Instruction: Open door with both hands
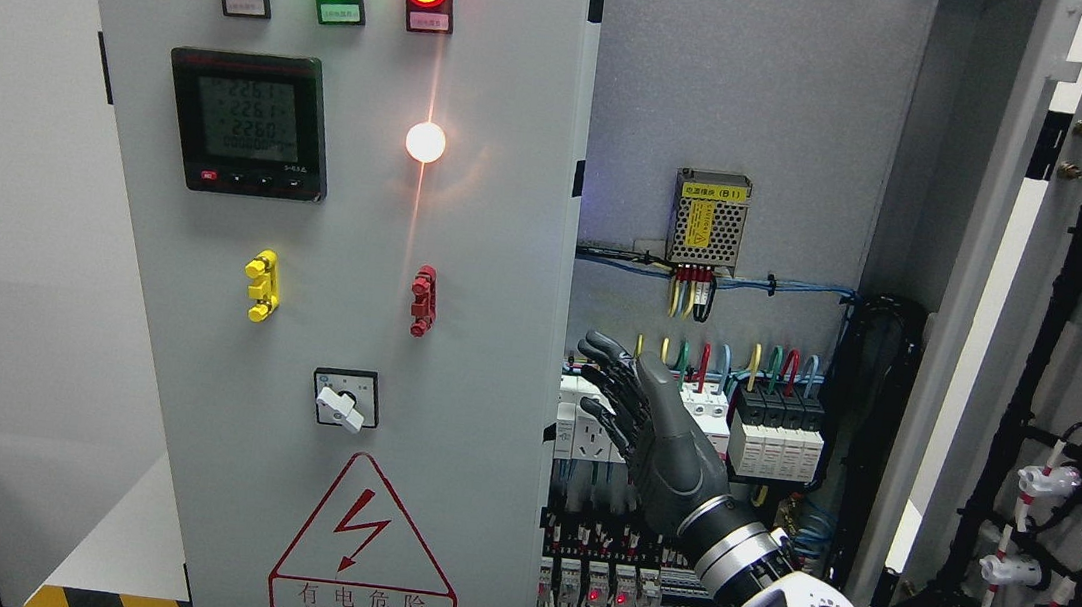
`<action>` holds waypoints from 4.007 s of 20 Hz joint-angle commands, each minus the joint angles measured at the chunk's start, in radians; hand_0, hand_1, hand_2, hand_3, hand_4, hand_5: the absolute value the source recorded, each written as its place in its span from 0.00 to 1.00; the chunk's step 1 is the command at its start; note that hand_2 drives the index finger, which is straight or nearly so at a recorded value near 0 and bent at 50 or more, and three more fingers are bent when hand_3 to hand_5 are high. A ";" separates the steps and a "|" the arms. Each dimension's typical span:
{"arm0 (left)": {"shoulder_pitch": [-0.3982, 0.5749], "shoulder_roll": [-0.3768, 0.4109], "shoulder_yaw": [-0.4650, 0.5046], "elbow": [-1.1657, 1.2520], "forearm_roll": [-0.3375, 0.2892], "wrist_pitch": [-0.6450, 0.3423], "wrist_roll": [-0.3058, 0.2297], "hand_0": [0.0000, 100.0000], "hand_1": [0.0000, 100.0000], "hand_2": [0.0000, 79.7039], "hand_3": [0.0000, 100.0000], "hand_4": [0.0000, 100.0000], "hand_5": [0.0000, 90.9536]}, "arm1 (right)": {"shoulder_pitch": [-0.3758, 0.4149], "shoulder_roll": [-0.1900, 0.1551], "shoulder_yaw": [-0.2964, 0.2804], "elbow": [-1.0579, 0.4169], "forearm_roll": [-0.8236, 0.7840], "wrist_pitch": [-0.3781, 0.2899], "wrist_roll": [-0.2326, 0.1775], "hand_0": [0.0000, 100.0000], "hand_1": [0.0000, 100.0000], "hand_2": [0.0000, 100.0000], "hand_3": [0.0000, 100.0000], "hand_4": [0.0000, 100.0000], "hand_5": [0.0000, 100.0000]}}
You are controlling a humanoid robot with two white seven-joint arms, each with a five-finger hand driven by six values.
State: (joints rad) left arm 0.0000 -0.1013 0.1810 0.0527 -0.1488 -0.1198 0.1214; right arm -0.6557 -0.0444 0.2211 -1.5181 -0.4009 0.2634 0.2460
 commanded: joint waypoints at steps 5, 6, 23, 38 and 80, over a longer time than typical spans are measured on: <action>0.012 0.000 0.000 0.001 0.000 0.000 0.000 0.00 0.00 0.00 0.00 0.00 0.00 | -0.016 -0.023 -0.003 0.024 -0.002 0.000 0.003 0.19 0.00 0.00 0.00 0.00 0.00; 0.012 0.000 0.000 0.001 0.000 0.000 0.000 0.00 0.00 0.00 0.00 0.00 0.00 | -0.016 -0.023 -0.003 0.024 -0.002 -0.001 0.003 0.19 0.00 0.00 0.00 0.00 0.00; 0.012 0.000 0.000 -0.001 0.000 0.000 0.000 0.00 0.00 0.00 0.00 0.00 0.00 | -0.042 -0.023 0.000 0.018 -0.047 0.000 0.064 0.19 0.00 0.00 0.00 0.00 0.00; 0.012 0.000 0.000 0.001 0.000 0.000 0.000 0.00 0.00 0.00 0.00 0.00 0.00 | -0.070 -0.051 0.009 0.098 -0.090 0.004 0.088 0.19 0.00 0.00 0.00 0.00 0.00; 0.012 0.000 0.000 -0.001 0.000 0.000 0.000 0.00 0.00 0.00 0.00 0.00 0.00 | -0.111 -0.052 0.009 0.110 -0.090 0.033 0.165 0.19 0.00 0.00 0.00 0.00 0.00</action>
State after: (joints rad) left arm 0.0000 -0.1013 0.1810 0.0528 -0.1488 -0.1198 0.1214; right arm -0.7583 -0.0963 0.2276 -1.4130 -0.4922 0.2932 0.3902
